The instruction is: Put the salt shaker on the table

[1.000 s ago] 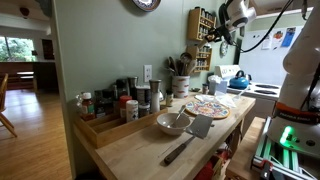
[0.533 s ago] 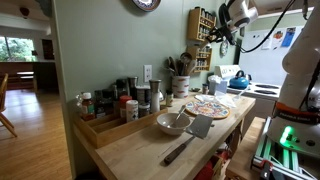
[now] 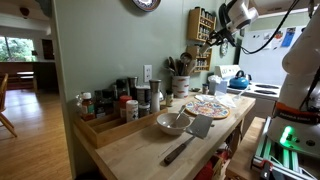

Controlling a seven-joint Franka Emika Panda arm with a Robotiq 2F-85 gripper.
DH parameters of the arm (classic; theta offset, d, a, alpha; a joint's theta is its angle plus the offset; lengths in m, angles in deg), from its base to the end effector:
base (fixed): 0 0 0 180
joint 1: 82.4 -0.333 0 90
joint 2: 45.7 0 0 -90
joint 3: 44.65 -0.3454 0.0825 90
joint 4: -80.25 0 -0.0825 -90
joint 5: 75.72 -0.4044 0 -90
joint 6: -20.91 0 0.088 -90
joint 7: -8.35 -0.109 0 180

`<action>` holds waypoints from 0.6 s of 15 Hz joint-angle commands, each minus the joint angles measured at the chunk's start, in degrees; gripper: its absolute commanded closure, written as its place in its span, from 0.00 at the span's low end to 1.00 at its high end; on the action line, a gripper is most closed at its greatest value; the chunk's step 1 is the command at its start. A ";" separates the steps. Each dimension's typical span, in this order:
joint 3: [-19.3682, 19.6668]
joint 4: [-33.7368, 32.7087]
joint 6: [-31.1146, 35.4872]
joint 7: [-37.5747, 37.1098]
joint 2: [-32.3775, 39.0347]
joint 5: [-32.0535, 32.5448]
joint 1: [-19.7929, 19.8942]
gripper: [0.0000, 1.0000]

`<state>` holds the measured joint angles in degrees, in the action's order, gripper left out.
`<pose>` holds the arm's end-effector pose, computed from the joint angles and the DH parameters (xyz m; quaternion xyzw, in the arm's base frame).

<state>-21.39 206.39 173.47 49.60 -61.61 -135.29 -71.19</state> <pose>0.4145 -0.3369 0.5757 -0.8128 0.2954 -0.4781 0.1535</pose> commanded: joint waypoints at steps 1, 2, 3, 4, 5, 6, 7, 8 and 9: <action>-1.82 4.96 -0.97 -1.67 -3.90 5.53 1.17 0.69; -2.30 5.97 -0.90 -1.86 -4.37 6.95 1.33 0.69; -2.88 7.08 -0.54 -1.98 -4.75 8.48 1.56 0.69; -3.38 8.12 -0.55 -2.21 -5.11 10.01 1.84 0.69; -3.47 9.08 -0.03 -2.80 -5.52 11.98 1.60 0.69; -3.75 10.23 0.05 -3.30 -5.86 13.92 1.67 0.69; -3.79 11.21 -0.14 -3.76 -6.19 15.66 1.52 0.69; -3.98 12.37 0.00 -4.29 -6.49 17.54 1.31 0.69; -4.13 13.40 0.29 -4.59 -6.74 19.29 1.04 0.69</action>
<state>-24.63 215.67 173.49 47.33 -65.48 -121.32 -70.44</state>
